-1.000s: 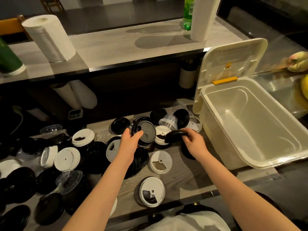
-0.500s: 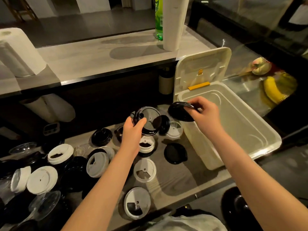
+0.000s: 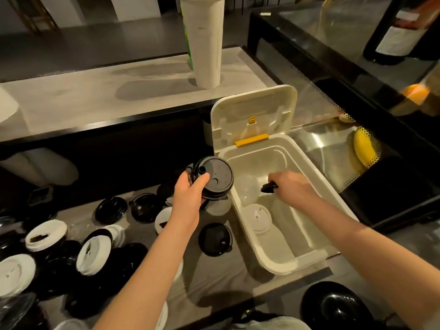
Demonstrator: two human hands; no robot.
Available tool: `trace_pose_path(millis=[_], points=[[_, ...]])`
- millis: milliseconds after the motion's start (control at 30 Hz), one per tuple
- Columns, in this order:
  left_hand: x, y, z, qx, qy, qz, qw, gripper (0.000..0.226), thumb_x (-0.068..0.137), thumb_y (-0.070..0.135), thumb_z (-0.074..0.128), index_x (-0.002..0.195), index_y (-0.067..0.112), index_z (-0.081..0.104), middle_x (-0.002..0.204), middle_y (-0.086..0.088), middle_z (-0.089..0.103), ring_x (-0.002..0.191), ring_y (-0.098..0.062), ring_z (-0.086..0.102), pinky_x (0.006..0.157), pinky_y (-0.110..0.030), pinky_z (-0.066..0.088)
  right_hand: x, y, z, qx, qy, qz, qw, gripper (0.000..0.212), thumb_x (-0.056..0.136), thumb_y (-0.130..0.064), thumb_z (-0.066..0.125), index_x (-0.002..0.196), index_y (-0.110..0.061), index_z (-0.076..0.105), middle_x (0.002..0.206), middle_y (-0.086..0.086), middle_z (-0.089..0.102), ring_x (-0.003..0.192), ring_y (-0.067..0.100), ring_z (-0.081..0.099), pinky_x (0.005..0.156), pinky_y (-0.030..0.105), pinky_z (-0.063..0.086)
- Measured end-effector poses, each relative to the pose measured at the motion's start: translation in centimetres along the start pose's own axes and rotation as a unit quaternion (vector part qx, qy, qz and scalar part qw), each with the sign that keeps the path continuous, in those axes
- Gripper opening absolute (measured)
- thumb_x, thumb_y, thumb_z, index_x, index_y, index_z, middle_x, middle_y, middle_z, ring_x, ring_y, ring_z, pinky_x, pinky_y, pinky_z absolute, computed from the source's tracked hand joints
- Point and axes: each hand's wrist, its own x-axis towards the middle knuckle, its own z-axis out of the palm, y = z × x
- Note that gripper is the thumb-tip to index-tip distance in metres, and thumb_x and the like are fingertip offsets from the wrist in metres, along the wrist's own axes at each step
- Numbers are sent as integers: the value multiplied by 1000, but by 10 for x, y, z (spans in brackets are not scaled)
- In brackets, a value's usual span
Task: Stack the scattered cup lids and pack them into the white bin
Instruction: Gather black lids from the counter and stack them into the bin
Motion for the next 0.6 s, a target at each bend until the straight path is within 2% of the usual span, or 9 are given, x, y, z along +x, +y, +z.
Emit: trace_pose_path(millis=[100, 167, 267, 400, 533, 600], points=[[1, -1, 9, -7, 12, 3, 1000, 22, 93, 12, 54, 111, 26, 54, 111, 3, 64, 102, -9, 62, 83, -24, 51, 7, 0, 11, -179, -63, -125, 974, 25, 92, -13, 48, 114, -12, 59, 119, 7, 54, 114, 27, 48, 70, 30, 38], [0, -1, 14, -8, 20, 1, 1000, 30, 93, 13, 55, 123, 19, 53, 117, 0, 63, 107, -12, 60, 91, -31, 50, 4, 2, 18, -221, -95, -153, 959, 28, 94, -15, 46, 118, -9, 59, 127, 10, 47, 112, 30, 50, 69, 32, 36], [-1, -5, 19, -8, 34, -3, 999, 42, 92, 14, 56, 133, 14, 47, 123, -2, 61, 113, -15, 58, 100, -37, 45, 3, 2, 25, -195, -127, -135, 963, 30, 96, -18, 42, 118, -5, 58, 127, 14, 47, 102, 35, 58, 67, 34, 35], [-2, -9, 24, -2, 47, 5, 999, 37, 92, 14, 56, 128, 16, 50, 119, 0, 63, 112, -15, 59, 101, -39, 45, 6, 2, 30, -149, -186, -103, 966, 30, 93, -12, 46, 122, -9, 54, 130, 10, 45, 110, 31, 56, 78, 35, 44], [-3, -12, 29, 1, 49, 15, 999, 21, 92, 12, 55, 106, 27, 57, 106, 6, 67, 102, -10, 62, 94, -35, 49, 5, 8, 44, -148, -254, -100, 951, 36, 93, -9, 41, 128, -9, 47, 138, 11, 35, 113, 31, 54, 85, 36, 45], [-3, -13, 31, 5, 51, 18, 999, 20, 92, 11, 55, 101, 29, 58, 101, 8, 68, 97, -8, 63, 89, -32, 50, 8, 8, 40, -151, -258, -95, 950, 35, 93, -12, 42, 127, -12, 49, 136, 8, 38, 114, 28, 54, 84, 34, 45]])
